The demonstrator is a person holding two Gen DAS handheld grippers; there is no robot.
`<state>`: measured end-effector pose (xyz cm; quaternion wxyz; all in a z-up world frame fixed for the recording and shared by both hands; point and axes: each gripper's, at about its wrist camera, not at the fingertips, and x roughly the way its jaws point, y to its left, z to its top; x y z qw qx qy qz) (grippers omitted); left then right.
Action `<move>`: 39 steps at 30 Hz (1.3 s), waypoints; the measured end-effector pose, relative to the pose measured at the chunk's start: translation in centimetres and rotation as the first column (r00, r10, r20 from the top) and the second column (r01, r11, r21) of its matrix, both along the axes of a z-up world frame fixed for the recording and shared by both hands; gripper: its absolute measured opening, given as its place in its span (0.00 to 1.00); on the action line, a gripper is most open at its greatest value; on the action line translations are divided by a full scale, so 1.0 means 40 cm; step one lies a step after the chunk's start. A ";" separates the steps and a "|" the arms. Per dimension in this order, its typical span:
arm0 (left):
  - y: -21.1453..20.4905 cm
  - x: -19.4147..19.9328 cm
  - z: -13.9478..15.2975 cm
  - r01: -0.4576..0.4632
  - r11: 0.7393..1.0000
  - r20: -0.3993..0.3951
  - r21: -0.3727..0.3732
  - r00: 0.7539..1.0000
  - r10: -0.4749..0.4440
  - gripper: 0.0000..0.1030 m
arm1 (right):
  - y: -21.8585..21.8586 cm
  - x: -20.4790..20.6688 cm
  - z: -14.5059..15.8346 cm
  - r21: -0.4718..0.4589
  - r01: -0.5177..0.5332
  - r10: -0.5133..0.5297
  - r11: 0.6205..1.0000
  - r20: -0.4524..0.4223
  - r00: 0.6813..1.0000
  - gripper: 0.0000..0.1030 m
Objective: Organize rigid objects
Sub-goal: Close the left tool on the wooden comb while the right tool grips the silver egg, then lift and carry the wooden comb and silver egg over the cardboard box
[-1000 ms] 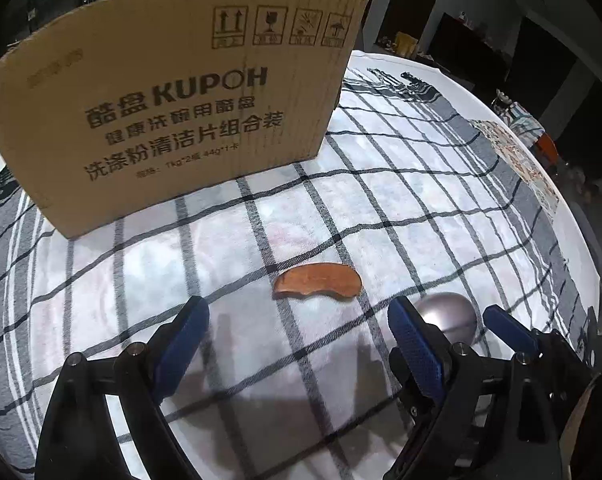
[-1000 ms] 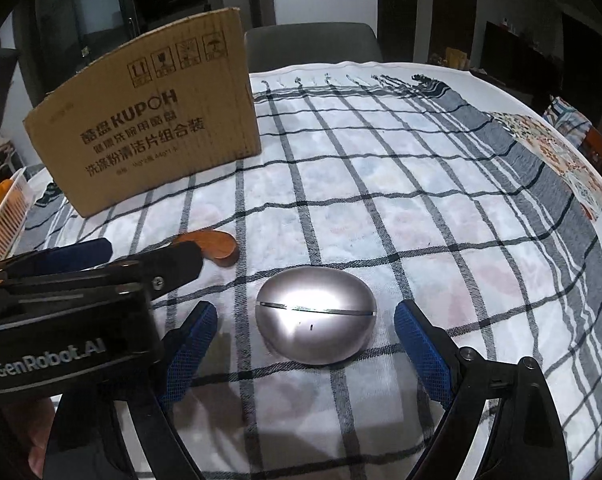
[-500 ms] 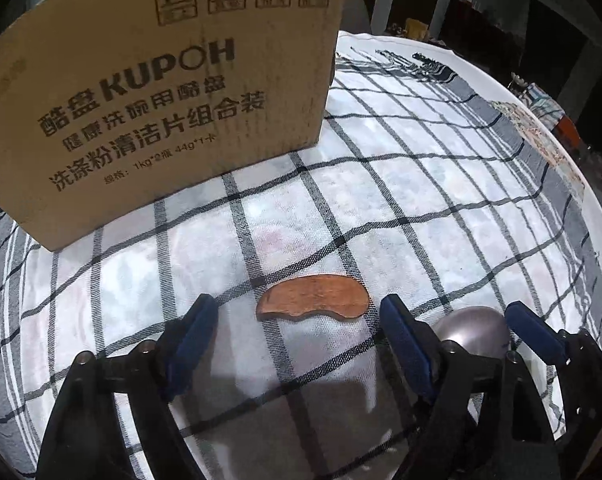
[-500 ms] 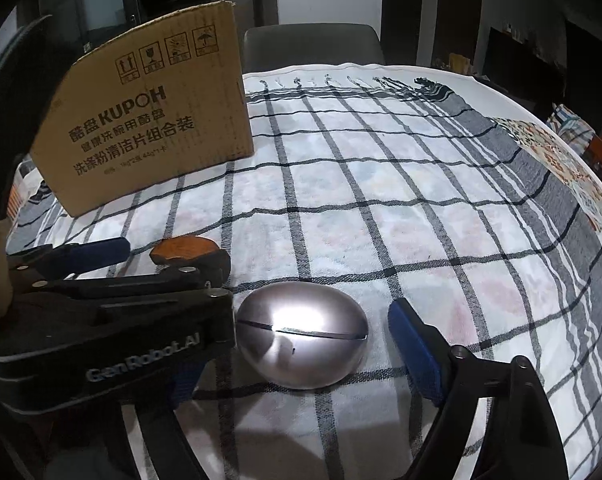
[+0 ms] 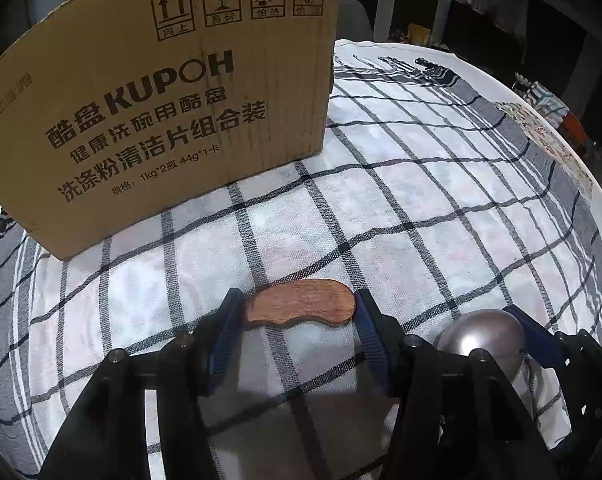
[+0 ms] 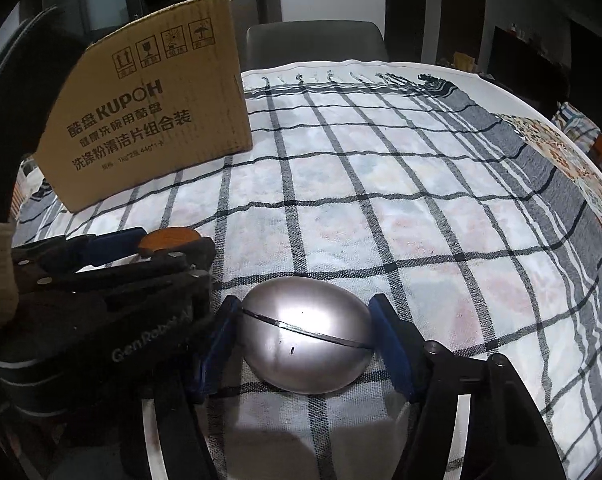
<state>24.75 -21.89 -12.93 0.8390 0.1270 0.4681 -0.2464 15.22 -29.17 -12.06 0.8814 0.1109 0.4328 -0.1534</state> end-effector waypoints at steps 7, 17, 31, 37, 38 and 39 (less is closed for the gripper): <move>0.030 -0.005 0.013 -0.020 1.000 0.022 -0.008 1.000 0.021 0.53 | -0.002 -0.003 0.002 0.010 0.003 -0.003 1.000 0.002 1.000 0.64; 0.067 -0.009 0.011 -0.034 0.999 0.043 0.003 0.998 0.034 0.53 | -0.007 -0.010 0.003 0.016 0.006 -0.006 1.000 0.005 1.000 0.64; 0.130 -0.043 0.062 -0.082 0.996 0.095 -0.023 0.992 0.084 0.53 | 0.004 -0.018 0.031 0.034 -0.019 0.018 0.999 0.035 0.999 0.64; 0.157 -0.066 0.096 -0.106 0.993 0.116 -0.043 0.987 0.111 0.53 | 0.020 -0.025 0.056 0.031 -0.041 0.039 0.999 0.055 0.998 0.64; 0.161 -0.070 0.100 -0.110 0.993 0.118 -0.046 0.986 0.115 0.53 | 0.023 -0.027 0.060 0.030 -0.044 0.043 0.999 0.058 0.997 0.64; 0.167 -0.075 0.108 -0.115 0.992 0.123 -0.050 0.985 0.120 0.53 | 0.026 -0.029 0.065 0.027 -0.048 0.046 0.998 0.062 0.997 0.64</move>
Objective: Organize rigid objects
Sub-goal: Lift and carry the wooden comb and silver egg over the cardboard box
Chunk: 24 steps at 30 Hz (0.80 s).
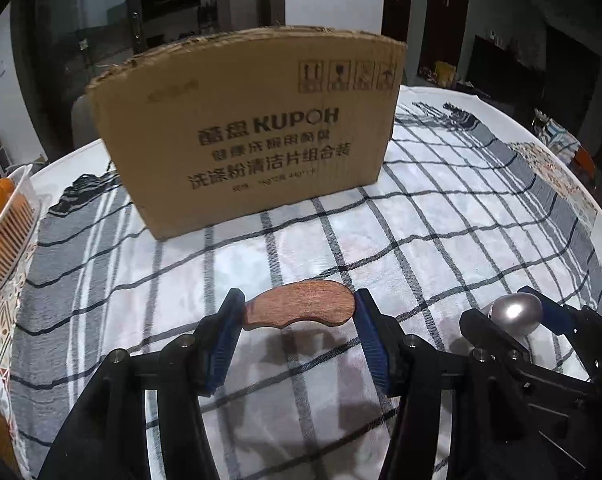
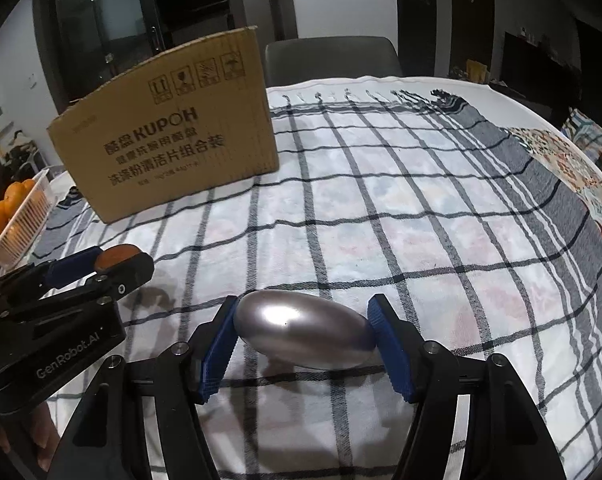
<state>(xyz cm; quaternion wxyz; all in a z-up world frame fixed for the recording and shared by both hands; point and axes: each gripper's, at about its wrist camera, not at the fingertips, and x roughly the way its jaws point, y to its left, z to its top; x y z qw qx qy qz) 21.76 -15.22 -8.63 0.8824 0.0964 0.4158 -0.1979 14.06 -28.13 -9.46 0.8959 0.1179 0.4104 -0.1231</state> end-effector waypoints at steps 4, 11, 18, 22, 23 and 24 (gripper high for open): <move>0.020 -0.013 0.021 -0.020 1.000 0.014 -0.008 1.000 0.020 0.53 | 0.011 -0.006 0.021 -0.006 -0.012 0.012 1.000 0.015 1.000 0.64; 0.065 -0.035 0.064 -0.060 0.998 0.033 -0.031 0.998 0.061 0.53 | 0.030 -0.017 0.068 -0.021 -0.030 0.031 0.999 0.048 0.998 0.64; 0.111 -0.050 0.123 -0.108 0.993 0.071 -0.046 0.991 0.112 0.53 | 0.051 -0.017 0.130 -0.034 -0.058 0.061 0.998 0.095 0.994 0.64; 0.133 -0.046 0.166 -0.132 0.989 0.095 -0.061 0.986 0.137 0.53 | 0.064 -0.006 0.169 -0.040 -0.077 0.081 0.996 0.126 0.989 0.64; 0.138 -0.046 0.175 -0.137 0.988 0.101 -0.064 0.985 0.143 0.53 | 0.068 -0.002 0.180 -0.041 -0.082 0.087 0.996 0.135 0.987 0.64; 0.143 -0.045 0.186 -0.142 0.987 0.107 -0.068 0.983 0.149 0.53 | 0.071 0.003 0.191 -0.043 -0.088 0.093 0.995 0.144 0.985 0.64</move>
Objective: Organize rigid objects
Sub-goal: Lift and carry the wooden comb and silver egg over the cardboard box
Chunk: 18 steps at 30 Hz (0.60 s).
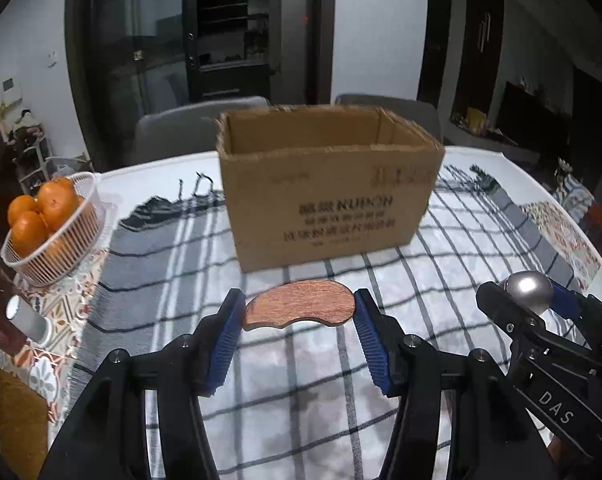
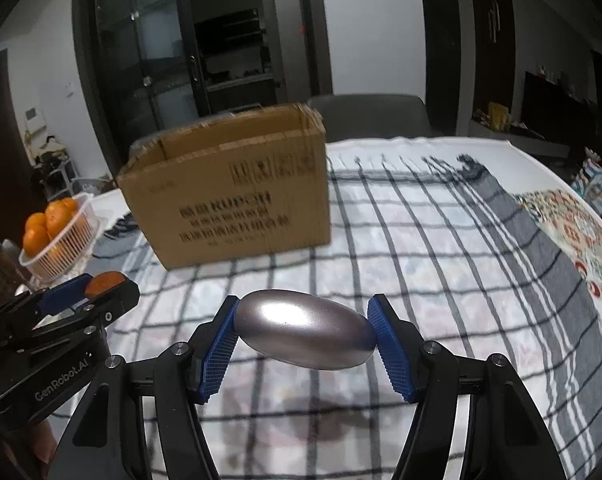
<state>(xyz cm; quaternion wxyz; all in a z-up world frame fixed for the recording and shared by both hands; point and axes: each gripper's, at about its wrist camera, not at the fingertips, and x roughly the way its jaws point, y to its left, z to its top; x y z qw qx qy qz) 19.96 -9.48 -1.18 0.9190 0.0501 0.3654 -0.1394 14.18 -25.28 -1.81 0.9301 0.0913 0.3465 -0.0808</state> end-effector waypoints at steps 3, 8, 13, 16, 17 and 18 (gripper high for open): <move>0.016 0.005 0.037 -0.011 1.000 0.020 -0.014 1.000 0.011 0.53 | 0.010 0.012 0.035 -0.007 -0.018 0.018 1.000 0.028 0.999 0.64; 0.031 0.013 0.093 -0.024 0.999 0.059 -0.032 0.998 0.026 0.53 | 0.025 0.031 0.091 -0.017 -0.044 0.046 0.999 0.075 0.996 0.64; 0.041 0.028 0.145 -0.032 0.999 0.096 -0.042 0.995 0.036 0.53 | 0.034 0.052 0.144 -0.027 -0.062 0.065 0.998 0.120 0.991 0.64; 0.043 0.040 0.173 -0.033 0.999 0.119 -0.043 0.992 0.038 0.53 | 0.037 0.066 0.173 -0.032 -0.071 0.075 0.997 0.143 0.987 0.64; 0.044 0.044 0.183 -0.032 0.999 0.126 -0.044 0.991 0.038 0.53 | 0.037 0.071 0.180 -0.036 -0.072 0.077 0.997 0.149 0.986 0.64; 0.044 0.047 0.189 -0.032 0.998 0.132 -0.045 0.991 0.037 0.53 | 0.037 0.077 0.189 -0.039 -0.075 0.080 0.996 0.156 0.985 0.64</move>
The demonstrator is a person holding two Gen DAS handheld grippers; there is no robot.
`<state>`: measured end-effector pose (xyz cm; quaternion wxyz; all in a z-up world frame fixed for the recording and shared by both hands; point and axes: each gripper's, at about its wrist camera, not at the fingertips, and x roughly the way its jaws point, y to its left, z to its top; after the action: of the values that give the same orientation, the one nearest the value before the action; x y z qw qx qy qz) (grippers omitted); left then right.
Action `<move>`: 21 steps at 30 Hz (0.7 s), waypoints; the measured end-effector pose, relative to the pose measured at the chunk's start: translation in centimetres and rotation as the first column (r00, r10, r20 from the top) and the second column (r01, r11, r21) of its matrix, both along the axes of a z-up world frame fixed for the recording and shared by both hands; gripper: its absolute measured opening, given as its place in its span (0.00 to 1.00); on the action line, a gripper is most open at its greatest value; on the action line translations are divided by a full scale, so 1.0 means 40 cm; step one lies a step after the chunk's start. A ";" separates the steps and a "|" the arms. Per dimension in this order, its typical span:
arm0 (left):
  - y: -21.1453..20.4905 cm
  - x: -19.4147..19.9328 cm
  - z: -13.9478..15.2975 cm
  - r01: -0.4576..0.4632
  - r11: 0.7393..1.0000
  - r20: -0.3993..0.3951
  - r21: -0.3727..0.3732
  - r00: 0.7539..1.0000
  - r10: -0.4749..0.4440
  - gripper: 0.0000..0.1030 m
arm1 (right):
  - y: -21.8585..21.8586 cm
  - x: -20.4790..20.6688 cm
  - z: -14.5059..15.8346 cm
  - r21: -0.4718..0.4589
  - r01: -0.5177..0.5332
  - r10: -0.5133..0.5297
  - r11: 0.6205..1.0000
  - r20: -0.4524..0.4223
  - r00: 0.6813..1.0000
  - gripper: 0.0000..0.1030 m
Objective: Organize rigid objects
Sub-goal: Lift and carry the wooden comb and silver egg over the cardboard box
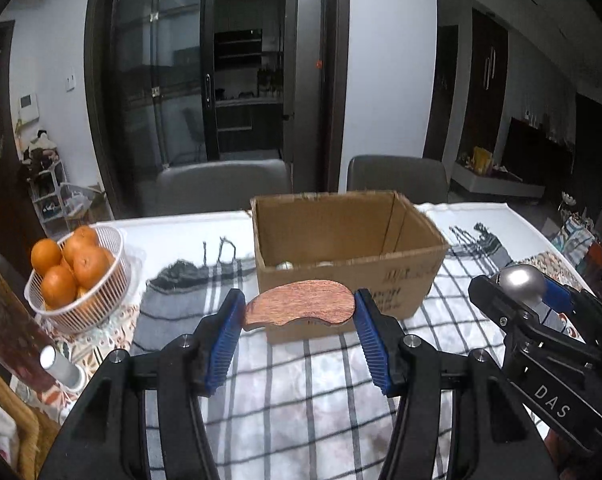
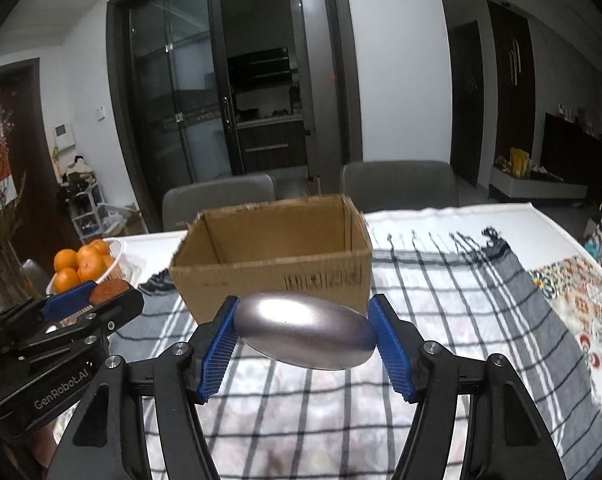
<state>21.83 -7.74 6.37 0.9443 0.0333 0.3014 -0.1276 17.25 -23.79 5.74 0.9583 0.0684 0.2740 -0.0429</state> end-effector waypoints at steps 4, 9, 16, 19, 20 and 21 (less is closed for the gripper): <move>0.002 0.021 0.027 0.002 1.000 0.012 -0.014 1.000 -0.002 0.53 | -0.001 0.019 0.028 -0.003 -0.009 0.009 1.000 0.024 1.000 0.64; -0.007 0.055 0.050 0.003 1.000 0.015 -0.025 1.000 -0.002 0.53 | -0.005 0.046 0.058 -0.003 -0.011 0.011 1.000 0.049 0.999 0.64; -0.026 0.116 0.057 0.008 0.999 -0.010 -0.033 1.000 -0.009 0.53 | -0.023 0.098 0.076 0.003 -0.018 0.018 1.000 0.049 0.999 0.64; -0.030 0.143 0.056 0.009 0.999 -0.024 -0.037 1.000 -0.010 0.53 | -0.035 0.131 0.080 0.011 -0.017 0.016 1.000 0.043 0.999 0.64; -0.033 0.154 0.056 0.009 0.999 -0.028 -0.036 1.000 -0.010 0.53 | -0.039 0.142 0.080 0.016 -0.019 0.019 1.000 0.040 0.999 0.64; -0.035 0.161 0.056 0.008 0.999 -0.031 -0.034 0.999 -0.009 0.53 | -0.045 0.154 0.081 0.019 -0.021 0.020 1.000 0.035 0.999 0.64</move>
<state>28.25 -9.12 8.61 0.9394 0.0164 0.3135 -0.1374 23.40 -25.60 9.00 0.9627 0.0756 0.2582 -0.0290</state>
